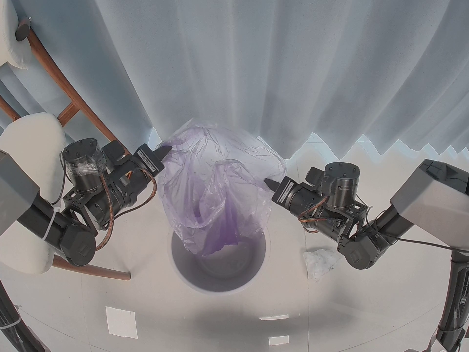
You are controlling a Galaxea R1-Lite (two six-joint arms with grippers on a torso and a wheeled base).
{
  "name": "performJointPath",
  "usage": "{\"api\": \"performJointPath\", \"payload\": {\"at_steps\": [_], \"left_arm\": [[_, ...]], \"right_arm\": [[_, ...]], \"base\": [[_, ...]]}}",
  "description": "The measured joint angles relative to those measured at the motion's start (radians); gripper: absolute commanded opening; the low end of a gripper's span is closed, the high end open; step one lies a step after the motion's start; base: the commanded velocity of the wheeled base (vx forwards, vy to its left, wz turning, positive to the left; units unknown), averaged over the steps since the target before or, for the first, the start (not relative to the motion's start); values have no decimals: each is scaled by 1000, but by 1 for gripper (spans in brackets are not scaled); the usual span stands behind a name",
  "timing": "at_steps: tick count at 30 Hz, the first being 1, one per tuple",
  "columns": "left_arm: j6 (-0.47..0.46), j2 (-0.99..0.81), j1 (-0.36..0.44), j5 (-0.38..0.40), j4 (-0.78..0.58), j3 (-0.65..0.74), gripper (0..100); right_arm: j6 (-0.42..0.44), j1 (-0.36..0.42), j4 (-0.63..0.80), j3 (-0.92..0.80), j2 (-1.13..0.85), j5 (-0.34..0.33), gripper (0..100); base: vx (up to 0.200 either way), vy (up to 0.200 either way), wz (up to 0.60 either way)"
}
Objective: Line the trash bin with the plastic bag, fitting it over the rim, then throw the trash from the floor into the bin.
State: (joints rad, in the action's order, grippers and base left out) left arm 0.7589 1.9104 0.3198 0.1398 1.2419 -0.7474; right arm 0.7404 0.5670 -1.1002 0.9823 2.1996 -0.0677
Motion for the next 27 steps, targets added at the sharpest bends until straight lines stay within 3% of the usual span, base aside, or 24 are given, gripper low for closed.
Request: {"api": "performJointPath", "payload": {"at_steps": [27], "left_arm": [[12, 204, -88, 0, 10, -78, 0]], "right_arm": [[-7, -54, 29, 71, 78, 31, 0]], "base": [[0, 0, 0]]}}
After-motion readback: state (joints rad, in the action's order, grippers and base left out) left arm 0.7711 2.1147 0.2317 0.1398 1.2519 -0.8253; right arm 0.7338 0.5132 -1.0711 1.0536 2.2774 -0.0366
